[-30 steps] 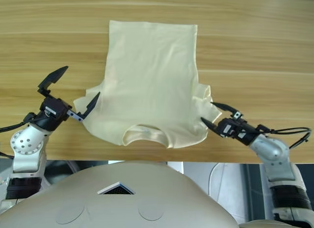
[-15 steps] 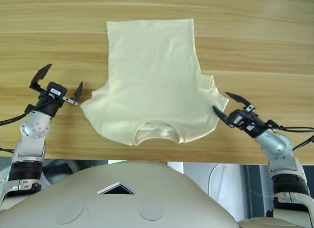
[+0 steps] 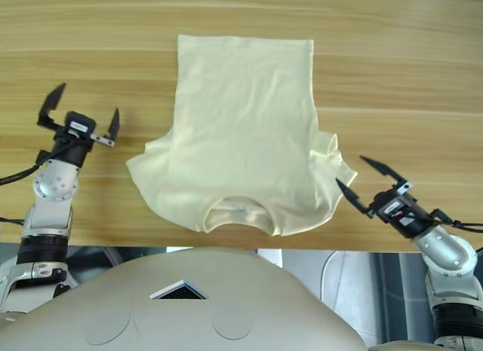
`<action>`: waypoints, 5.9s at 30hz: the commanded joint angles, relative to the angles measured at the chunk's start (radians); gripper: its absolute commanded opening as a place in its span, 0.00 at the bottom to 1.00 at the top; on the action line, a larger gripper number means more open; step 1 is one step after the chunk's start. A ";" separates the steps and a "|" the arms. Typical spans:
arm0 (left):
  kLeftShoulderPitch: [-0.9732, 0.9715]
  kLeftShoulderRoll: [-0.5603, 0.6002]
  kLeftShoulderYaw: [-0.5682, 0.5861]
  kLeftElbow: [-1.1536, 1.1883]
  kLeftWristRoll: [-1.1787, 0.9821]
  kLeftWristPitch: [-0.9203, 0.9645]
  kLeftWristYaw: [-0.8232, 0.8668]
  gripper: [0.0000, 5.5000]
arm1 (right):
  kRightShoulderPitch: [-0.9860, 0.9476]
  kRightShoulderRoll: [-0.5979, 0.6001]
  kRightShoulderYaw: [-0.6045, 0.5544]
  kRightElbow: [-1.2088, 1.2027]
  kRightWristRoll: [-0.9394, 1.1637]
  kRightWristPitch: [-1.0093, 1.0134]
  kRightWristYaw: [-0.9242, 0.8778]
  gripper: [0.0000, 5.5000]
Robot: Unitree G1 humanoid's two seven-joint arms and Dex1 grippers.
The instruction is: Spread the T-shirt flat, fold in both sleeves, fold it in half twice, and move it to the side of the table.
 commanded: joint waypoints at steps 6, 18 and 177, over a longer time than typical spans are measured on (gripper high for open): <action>0.091 -0.020 -0.116 -0.207 -0.193 0.027 -0.222 0.98 | -0.044 0.056 0.001 -0.076 0.024 0.080 0.068 0.58; 0.043 0.020 -0.221 -0.089 0.132 0.091 -0.154 0.98 | -0.094 0.107 0.012 -0.060 -0.080 0.114 0.069 0.58; 0.377 0.358 -0.024 -0.324 0.515 -0.181 -0.346 0.98 | -0.367 0.359 -0.123 -0.274 0.113 0.456 -0.140 0.58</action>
